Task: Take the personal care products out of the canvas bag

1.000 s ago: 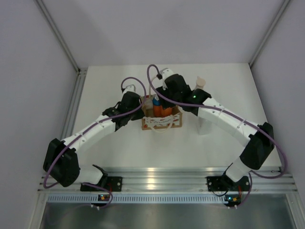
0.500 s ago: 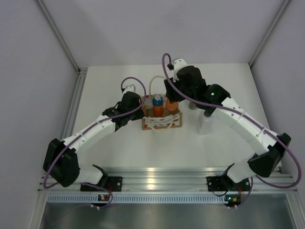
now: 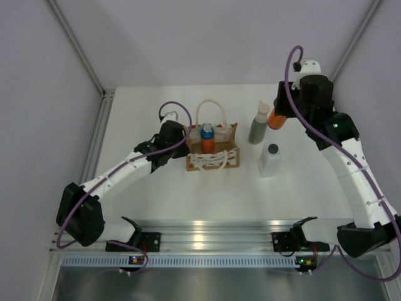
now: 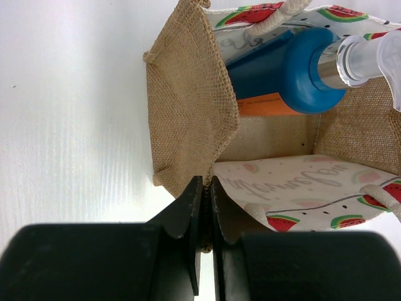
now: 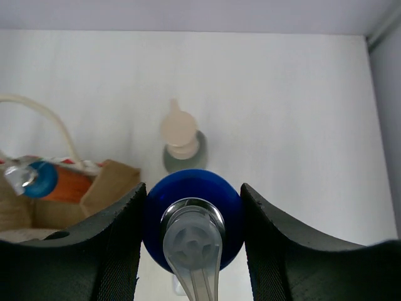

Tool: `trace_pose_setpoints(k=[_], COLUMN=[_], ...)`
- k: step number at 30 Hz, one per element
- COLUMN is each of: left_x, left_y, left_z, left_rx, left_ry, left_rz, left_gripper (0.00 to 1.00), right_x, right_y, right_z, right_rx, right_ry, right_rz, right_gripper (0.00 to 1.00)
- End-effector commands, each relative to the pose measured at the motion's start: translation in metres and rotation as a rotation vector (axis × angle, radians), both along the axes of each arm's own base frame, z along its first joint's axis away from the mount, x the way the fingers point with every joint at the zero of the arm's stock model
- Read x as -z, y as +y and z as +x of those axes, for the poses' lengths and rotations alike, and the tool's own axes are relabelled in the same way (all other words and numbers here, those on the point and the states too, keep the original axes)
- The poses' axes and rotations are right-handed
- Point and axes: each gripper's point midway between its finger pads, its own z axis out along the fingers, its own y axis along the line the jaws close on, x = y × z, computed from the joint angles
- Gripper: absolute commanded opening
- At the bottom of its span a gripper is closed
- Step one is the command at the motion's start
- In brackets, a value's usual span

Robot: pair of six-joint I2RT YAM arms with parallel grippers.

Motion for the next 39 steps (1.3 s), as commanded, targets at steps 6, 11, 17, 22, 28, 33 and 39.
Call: trace_pose_setpoints(k=[6,11,17,22,28,33,39], left_x=[-0.008,-0.008,-0.005,-0.007,-0.007,-0.008,-0.009], left_y=[0.002,0.003,0.003,0.002,0.002,0.0,0.0], left_z=[0.0,0.0,-0.002,-0.002,-0.003,-0.004,-0.005], left_rx=[-0.002,0.002,0.008,0.016,0.022,0.027,0.034], left_ry=[-0.03,-0.034,-0.027,-0.031,-0.028,-0.029,-0.03], left_rz=[0.0,0.003,0.008,0.005,0.004,-0.004,-0.004], left_gripper=[0.0,0.0,0.0,0.0,0.0,0.0,0.0], right_x=[0.031,0.086,0.13,0.147,0.165,0.185,0.198], right_y=[-0.101,-0.121,-0.125,-0.122,-0.124,-0.122,-0.119], right_z=[0.019,0.032,0.038,0.041,0.048,0.052,0.05], right_rx=[0.319,0.366,0.37,0.347,0.354,0.346,0.344], right_ry=[-0.034,0.011,0.006,-0.033,-0.022,0.038,0.11], right_rz=[0.049,0.08,0.101,0.088,0.069,0.065,0.066], right_gripper=[0.0,0.0,0.0,0.0,0.0,0.0,0.36])
